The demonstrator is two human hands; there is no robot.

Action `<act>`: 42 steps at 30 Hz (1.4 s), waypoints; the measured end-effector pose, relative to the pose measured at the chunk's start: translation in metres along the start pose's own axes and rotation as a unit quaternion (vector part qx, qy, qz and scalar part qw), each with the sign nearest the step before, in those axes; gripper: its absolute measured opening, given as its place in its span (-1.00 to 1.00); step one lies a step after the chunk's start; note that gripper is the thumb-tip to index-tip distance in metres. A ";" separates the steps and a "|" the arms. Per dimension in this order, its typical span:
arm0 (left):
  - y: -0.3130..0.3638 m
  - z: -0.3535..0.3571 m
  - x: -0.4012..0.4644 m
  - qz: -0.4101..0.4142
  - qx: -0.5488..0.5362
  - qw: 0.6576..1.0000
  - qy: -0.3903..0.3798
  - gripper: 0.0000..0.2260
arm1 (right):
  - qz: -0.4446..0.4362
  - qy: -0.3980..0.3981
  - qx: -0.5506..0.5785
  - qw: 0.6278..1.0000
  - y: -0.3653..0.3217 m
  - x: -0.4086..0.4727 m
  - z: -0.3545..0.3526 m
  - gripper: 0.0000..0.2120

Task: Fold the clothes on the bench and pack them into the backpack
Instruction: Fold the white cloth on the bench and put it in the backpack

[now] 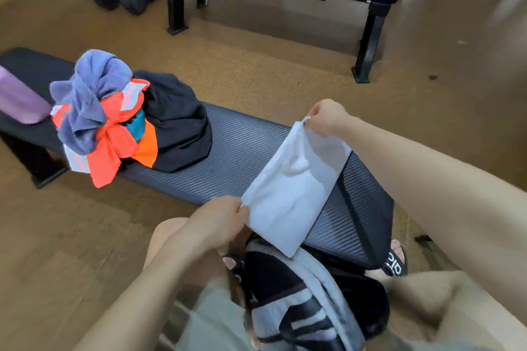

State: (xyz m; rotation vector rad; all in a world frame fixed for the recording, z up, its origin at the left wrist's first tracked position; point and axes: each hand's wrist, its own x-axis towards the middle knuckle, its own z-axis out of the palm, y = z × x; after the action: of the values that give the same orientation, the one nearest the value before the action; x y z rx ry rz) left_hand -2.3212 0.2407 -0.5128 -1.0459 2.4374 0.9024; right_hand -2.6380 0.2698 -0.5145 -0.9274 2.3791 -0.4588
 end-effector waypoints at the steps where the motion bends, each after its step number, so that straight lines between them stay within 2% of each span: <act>1: -0.002 0.000 0.003 -0.002 0.007 1.000 -0.008 -0.68 | -0.010 0.002 -0.015 1.000 0.001 0.007 0.004 -0.87; 9: -0.015 0.002 0.020 -0.009 0.056 0.997 -0.054 -0.71 | -0.023 0.016 -0.053 0.998 0.014 0.025 0.025 -0.79; 16: -0.013 -0.001 0.019 -0.033 0.072 0.993 -0.083 -0.72 | -0.040 0.027 -0.032 0.998 0.015 0.030 0.023 -0.66; 24: -0.012 -0.002 0.023 -0.054 0.057 0.987 -0.139 -0.75 | -0.060 0.028 -0.061 0.996 0.016 0.034 0.036 -0.71; 31: -0.013 0.003 0.026 -0.076 0.079 0.987 -0.113 -0.75 | -0.069 0.053 -0.073 0.994 0.021 0.036 0.048 -0.74; 35: -0.016 0.004 0.027 -0.076 0.079 0.987 -0.118 -0.75 | -0.087 0.085 -0.086 0.989 0.023 0.033 0.054 -0.84; 40: -0.014 0.003 0.030 -0.074 0.090 0.983 -0.139 -0.74 | -0.090 0.101 -0.119 0.984 0.020 0.032 0.058 -0.82; 42: -0.014 0.005 0.029 -0.080 0.095 0.985 -0.117 -0.74 | -0.092 0.102 -0.130 0.982 0.020 0.032 0.060 -0.82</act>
State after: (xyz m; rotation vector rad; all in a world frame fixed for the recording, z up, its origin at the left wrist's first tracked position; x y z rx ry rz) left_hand -2.3303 0.2214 -0.5379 -0.9885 2.1629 0.6826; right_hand -2.6320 0.2547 -0.5837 -1.2798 2.5951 -0.3285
